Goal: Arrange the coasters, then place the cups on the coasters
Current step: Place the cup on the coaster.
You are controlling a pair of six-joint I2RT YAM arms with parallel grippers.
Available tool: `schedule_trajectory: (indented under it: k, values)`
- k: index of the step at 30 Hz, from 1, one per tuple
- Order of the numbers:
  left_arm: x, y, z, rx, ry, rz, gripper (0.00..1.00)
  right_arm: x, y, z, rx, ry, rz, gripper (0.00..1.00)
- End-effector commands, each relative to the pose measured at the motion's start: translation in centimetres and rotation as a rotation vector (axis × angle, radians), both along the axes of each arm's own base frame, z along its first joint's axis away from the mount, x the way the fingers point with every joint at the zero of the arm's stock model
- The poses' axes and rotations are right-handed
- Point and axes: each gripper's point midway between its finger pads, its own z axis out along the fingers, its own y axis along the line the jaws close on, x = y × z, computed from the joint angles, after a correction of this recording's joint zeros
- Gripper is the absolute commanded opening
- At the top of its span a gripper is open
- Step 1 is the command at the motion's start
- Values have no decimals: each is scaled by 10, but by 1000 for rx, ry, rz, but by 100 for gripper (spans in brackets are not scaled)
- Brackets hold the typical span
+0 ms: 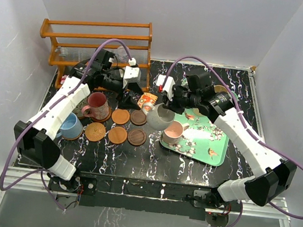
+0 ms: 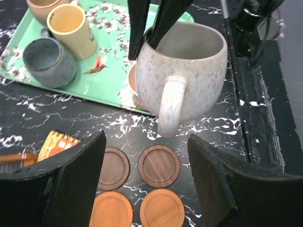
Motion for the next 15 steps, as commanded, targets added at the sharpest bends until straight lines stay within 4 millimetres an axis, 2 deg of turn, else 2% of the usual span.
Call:
schedule_trajectory:
  k: [1, 15]
  values:
    - [-28, -16, 10, -99, 26, -153, 66, -2, 19, 59, 138, -122, 93, 0]
    - [-39, -35, -10, -111, 111, -199, 43, 3, 28, 54, 156, -95, 89, 0]
